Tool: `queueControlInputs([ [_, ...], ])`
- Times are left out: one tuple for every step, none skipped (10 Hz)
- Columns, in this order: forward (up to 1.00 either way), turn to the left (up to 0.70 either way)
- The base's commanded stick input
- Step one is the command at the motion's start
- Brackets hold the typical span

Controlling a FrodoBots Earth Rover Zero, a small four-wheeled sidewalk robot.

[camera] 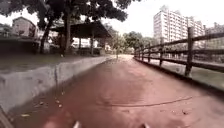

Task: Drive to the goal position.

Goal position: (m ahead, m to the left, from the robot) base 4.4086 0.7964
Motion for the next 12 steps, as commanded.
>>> queueControlInputs([
  [0.70, 0.00],
  [0.70, 0.00],
  [0.70, 0.00],
  [0.70, 0.00],
  [0.70, 0.00],
  [0.70, 0.00],
  [0.70, 0.00],
  [0.70, 0.00],
  [0.70, -0.12],
  [0.70, -0.35],
  [0.70, -0.35],
  [0.70, -0.35],
])
